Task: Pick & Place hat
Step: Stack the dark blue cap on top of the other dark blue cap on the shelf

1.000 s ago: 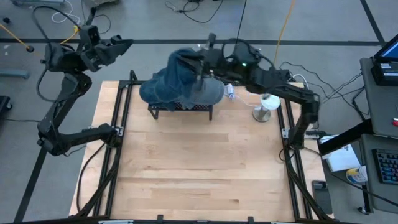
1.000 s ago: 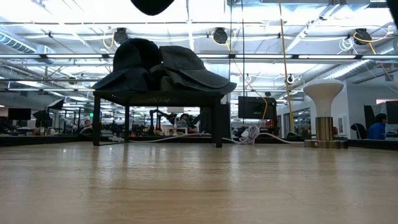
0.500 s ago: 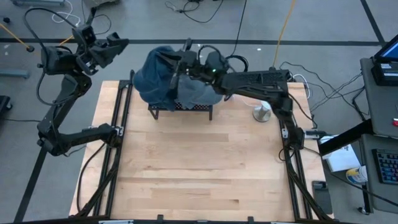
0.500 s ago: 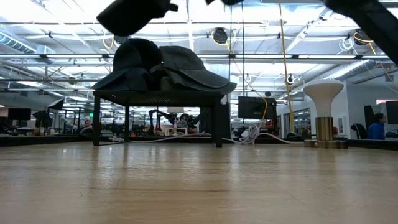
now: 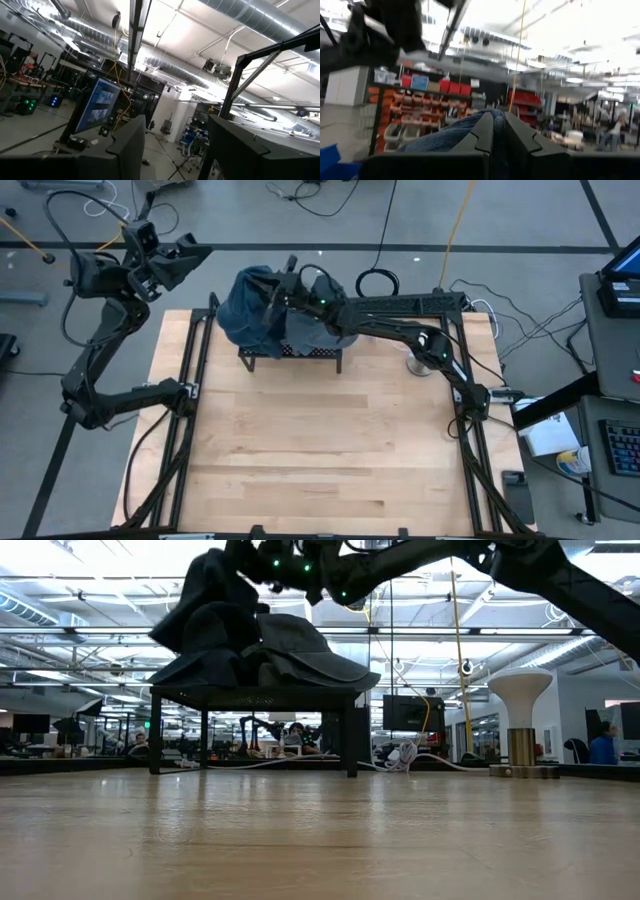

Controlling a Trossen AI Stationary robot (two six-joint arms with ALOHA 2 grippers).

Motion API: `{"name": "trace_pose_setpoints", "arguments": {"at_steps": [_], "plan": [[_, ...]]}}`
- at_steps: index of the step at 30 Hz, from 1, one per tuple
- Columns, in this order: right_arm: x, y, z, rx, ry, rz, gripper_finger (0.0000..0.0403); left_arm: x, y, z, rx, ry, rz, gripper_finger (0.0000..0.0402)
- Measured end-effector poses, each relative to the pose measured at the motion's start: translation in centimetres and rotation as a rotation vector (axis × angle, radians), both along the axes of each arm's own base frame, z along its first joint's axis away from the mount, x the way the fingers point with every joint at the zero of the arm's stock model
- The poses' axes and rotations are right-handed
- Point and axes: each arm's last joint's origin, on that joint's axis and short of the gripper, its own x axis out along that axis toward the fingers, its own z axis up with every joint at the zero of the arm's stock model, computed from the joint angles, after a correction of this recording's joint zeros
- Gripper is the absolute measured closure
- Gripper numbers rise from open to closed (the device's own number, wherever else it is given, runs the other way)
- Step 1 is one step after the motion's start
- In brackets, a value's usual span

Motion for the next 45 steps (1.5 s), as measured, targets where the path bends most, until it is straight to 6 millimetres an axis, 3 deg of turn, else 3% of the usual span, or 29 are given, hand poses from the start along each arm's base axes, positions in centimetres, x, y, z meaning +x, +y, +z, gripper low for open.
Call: {"name": "trace_pose_setpoints", "arguments": {"at_steps": [8,24,35,45], "plan": [[1.0,0.2,-2.2,0.070,0.192,0.009,0.0387,0.7,0.7,-0.5,0.012,0.049,-0.039,0.0183],[-1.2,1.4,-0.9,0.132,0.571,-0.080,0.0387,1.1,1.3,-0.8,-0.014,0.091,-0.083,0.0183],[-2.5,1.3,-2.3,0.233,0.796,-0.127,0.0387,1.2,1.5,-1.2,-0.081,0.128,-0.100,0.0183],[-2.9,1.0,-3.2,0.255,0.887,-0.133,0.0387,1.7,2.2,-2.2,-0.157,0.198,-0.080,0.0183]]}}
